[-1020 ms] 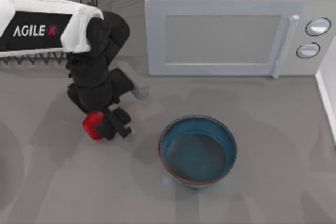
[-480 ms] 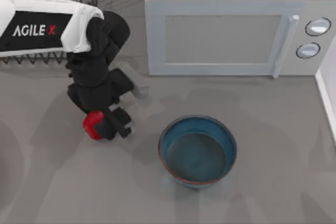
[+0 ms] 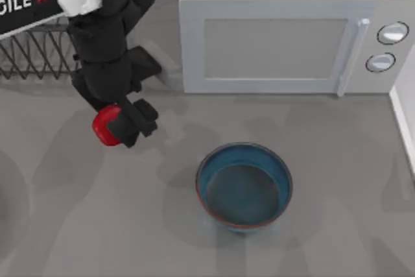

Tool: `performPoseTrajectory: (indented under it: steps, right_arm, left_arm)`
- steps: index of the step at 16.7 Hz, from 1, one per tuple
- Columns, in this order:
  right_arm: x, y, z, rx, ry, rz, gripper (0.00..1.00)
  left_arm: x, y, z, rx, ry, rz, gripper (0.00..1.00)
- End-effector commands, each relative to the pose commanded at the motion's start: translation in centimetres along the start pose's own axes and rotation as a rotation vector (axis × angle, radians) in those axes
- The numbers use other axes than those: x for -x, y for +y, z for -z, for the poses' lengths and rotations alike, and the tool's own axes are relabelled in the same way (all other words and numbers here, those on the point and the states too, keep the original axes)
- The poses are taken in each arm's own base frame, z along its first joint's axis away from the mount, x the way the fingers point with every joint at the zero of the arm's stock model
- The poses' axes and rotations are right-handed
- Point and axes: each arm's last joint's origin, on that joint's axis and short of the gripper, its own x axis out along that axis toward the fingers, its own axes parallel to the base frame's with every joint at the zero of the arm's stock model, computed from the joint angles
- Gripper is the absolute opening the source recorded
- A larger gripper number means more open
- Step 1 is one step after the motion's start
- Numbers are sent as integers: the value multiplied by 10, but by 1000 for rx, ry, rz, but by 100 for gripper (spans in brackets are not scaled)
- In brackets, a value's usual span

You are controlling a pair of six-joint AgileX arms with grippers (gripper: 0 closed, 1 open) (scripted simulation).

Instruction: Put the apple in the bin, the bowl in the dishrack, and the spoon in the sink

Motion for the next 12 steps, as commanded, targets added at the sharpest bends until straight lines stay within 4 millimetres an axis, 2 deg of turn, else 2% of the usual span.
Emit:
performPoseTrajectory:
  steps: [2,3,8,10,12]
  right_arm:
    - [0,0,0,0,0,0,100]
    - [0,0,0,0,0,0,100]
    - [0,0,0,0,0,0,100]
    - [0,0,0,0,0,0,100]
    - [0,0,0,0,0,0,100]
  left_arm:
    - [18,-2,2,2,-17,-10,0]
    - [21,-2,3,3,-20,-12,0]
    - [20,4,7,33,-4,-20,0]
    - [25,20,23,143,35,-55,0]
    - [33,43,50,323,91,-109,0]
